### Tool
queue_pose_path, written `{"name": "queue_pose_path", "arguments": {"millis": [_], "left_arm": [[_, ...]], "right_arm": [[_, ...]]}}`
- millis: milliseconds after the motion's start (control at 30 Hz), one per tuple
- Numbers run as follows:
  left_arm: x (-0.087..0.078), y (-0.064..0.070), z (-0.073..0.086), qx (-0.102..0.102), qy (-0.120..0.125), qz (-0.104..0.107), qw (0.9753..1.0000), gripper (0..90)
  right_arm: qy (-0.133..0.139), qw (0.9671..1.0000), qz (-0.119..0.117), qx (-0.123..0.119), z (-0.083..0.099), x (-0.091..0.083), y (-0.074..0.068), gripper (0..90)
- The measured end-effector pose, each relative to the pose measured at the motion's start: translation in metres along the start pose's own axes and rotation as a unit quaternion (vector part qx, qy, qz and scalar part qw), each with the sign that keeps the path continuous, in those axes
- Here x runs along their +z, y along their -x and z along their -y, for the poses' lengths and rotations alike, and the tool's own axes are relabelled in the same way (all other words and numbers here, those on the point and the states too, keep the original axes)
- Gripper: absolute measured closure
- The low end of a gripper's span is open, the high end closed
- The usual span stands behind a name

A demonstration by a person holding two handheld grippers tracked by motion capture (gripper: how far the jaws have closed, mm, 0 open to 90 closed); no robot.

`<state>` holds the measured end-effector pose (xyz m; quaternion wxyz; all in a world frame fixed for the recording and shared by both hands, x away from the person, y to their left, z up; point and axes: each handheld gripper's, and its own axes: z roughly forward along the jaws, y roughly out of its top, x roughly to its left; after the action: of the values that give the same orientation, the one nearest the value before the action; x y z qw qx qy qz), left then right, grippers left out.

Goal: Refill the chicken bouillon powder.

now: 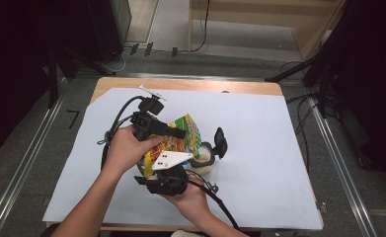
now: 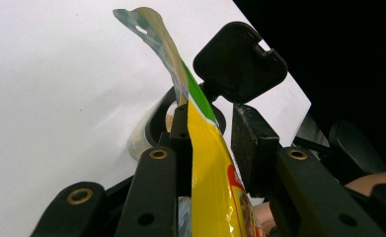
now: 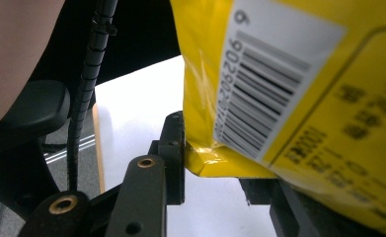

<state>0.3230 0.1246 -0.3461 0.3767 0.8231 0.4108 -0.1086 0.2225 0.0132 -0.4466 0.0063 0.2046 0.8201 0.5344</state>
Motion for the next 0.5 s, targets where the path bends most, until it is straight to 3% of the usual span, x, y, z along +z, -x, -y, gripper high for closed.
{"name": "queue_pose_path", "arguments": {"millis": [500], "left_arm": [[0.0063, 0.0001, -0.0042, 0.002, -0.007, 0.008, 0.9999, 72.2]], "right_arm": [[-0.004, 1.0, 0.006, 0.006, 0.0014, -0.0049, 0.0023, 68.9]]}}
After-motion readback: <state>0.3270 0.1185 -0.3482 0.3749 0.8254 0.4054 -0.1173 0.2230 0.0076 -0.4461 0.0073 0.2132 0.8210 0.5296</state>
